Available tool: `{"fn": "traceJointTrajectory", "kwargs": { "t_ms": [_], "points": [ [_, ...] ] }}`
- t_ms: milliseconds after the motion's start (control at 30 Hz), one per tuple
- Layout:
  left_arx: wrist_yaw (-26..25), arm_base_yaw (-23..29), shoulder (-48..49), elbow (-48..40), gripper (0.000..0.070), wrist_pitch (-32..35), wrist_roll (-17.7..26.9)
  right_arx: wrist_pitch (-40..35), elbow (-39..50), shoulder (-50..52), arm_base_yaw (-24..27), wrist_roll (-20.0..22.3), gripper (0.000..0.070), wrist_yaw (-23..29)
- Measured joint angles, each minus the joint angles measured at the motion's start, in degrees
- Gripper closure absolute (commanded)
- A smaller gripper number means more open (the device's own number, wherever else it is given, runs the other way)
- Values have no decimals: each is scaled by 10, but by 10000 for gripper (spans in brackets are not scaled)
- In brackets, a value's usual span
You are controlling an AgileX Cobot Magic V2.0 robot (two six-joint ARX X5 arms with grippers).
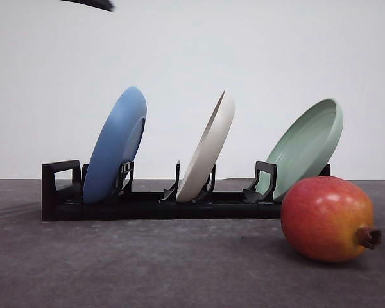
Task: Place pomegranate in white plate
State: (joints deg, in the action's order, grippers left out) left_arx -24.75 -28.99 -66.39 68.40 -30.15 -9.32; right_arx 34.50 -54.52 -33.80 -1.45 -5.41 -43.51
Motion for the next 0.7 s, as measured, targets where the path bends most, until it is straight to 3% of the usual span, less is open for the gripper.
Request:
{"fn": "traceJointTrajectory", "kwargs": {
  "t_ms": [300, 700],
  "points": [
    [128, -93, -197, 167, 69, -42, 27, 0, 0, 0, 0, 0, 69, 0],
    [204, -129, -356, 196, 75, 17, 51, 3, 0, 0, 0, 0, 69, 0]
  ]
}}
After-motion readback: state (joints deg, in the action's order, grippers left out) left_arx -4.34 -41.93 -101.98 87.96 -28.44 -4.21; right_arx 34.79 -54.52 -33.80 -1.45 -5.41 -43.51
